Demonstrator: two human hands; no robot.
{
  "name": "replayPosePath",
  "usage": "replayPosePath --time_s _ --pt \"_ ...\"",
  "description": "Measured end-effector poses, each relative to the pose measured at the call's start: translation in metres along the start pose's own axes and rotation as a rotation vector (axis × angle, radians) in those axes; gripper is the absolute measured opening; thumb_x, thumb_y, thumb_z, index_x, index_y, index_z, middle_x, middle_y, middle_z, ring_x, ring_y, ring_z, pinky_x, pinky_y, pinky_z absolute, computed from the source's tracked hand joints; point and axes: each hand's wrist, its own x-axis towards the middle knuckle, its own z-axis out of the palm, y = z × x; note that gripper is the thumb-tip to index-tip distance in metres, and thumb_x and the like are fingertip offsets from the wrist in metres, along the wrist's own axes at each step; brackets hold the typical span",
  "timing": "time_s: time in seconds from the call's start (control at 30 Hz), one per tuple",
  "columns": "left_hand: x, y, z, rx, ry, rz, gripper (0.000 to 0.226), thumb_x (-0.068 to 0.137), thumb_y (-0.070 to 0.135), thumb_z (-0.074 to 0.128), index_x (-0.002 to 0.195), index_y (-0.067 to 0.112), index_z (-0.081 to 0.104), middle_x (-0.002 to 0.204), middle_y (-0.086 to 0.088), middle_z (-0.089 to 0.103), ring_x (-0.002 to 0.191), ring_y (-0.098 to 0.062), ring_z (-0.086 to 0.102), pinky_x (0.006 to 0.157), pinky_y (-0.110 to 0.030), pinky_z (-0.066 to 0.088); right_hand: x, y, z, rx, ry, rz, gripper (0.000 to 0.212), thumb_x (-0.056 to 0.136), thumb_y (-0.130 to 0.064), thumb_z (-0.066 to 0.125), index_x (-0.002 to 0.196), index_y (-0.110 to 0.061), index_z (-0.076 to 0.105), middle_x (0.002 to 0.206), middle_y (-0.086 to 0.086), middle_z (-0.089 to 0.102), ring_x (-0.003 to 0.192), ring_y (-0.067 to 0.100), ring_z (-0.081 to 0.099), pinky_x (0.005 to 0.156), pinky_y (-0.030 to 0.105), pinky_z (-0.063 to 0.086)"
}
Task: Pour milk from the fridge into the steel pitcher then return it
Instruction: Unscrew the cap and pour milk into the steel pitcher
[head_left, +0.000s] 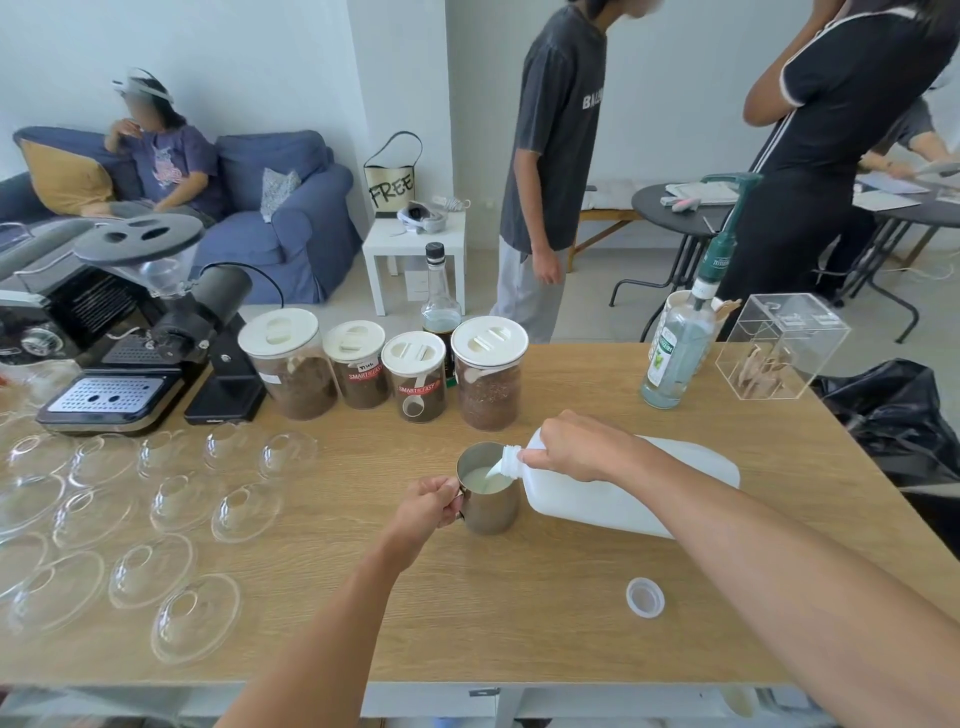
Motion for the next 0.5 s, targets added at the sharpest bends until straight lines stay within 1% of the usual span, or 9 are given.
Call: replayPosePath --time_s 0.13,0.33,0.5 --pt "-0.001 0.0014 0.0007 0.001 -0.006 0.002 0.046 0.106 0.011 0.039 0.061 0.012 0.045 0.049 0.014 0.039 0.049 -0.006 0.031 0.056 -0.018 0.031 -0.0006 -0.0007 -0.0013 -0.008 -0.002 -0.002 0.05 0.097 -0.049 0.042 0.064 -0.011 0.04 0.064 0.003 0.042 0.052 0.02 0.034 0.051 0.032 0.025" --pt "-0.0022 0.0023 0.0011 -0.016 -0.008 0.005 0.048 0.105 0.006 0.038 0.058 0.013 0.045 0.051 0.012 0.042 0.052 -0.01 0.028 0.056 -0.022 0.026 -0.0012 -0.0008 -0.0004 -0.004 0.005 -0.005 0.048 0.096 -0.048 0.042 0.065 -0.011 0.041 0.066 0.003 0.043 0.053 0.02 0.035 0.051 0.032 0.025" --pt "-0.0017 0.0009 0.0009 -0.034 0.001 0.01 0.05 0.105 0.008 0.04 0.056 0.014 0.046 0.052 0.009 0.041 0.053 -0.012 0.028 0.058 -0.026 0.025 -0.0031 -0.0013 -0.0016 -0.004 0.002 -0.008 0.049 0.096 -0.048 0.042 0.064 -0.011 0.04 0.065 0.003 0.043 0.052 0.02 0.034 0.051 0.032 0.026"
